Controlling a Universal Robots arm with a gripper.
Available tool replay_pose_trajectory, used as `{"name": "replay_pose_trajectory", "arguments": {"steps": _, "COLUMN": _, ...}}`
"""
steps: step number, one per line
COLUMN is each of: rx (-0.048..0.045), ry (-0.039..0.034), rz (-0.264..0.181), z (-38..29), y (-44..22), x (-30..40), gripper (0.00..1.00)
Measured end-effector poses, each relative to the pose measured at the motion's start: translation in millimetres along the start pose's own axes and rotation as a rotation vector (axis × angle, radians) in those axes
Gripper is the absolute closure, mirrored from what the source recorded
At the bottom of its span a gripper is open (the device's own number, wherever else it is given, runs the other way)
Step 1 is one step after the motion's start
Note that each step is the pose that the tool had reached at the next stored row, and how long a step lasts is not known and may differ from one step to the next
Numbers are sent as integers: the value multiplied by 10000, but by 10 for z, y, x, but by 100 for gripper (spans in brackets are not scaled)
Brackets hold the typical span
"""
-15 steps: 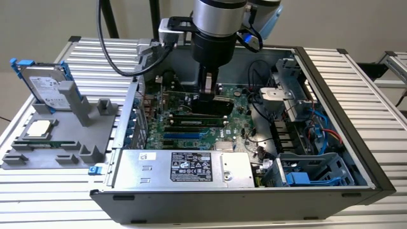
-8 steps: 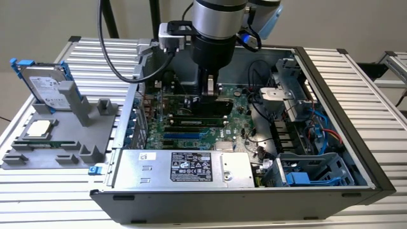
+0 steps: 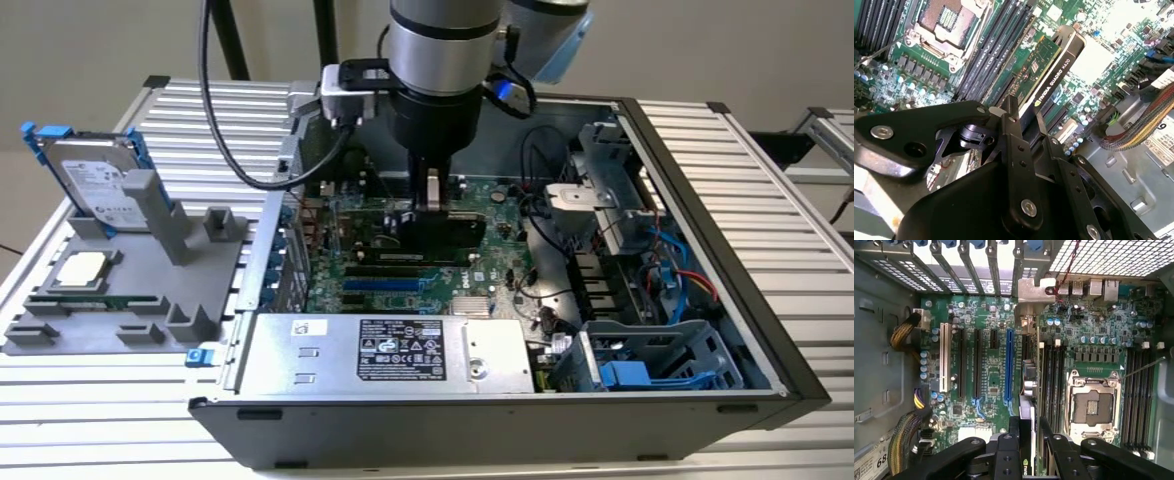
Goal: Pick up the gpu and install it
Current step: 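Insert the gpu into the slot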
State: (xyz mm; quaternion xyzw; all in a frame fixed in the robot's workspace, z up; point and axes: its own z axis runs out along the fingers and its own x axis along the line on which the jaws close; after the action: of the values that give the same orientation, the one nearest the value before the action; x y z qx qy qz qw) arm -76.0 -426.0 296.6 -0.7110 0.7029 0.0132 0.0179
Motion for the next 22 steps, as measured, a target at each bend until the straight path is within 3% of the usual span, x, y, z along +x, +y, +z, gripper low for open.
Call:
{"name": "replay_pose_trajectory", "arguments": {"steps": 6, "rx": 3, "ry": -1, "rz": 50, "z": 10, "y": 3, "x": 2, "gripper": 100}}
{"name": "replay_pose_trajectory", "arguments": {"steps": 11, "rx": -30, "ry": 4, "rz": 511, "z": 21, "y": 3, "x": 15, "gripper": 100}}
{"name": "replay_pose_trajectory", "arguments": {"steps": 14, "rx": -41, "ry": 5, "rz": 573, "z": 25, "y": 3, "x": 26, "gripper": 100}}
{"name": "replay_pose_trajectory", "arguments": {"steps": 22, "rx": -43, "ry": 4, "rz": 573, "z": 45, "y": 24, "x": 128, "gripper": 100}}
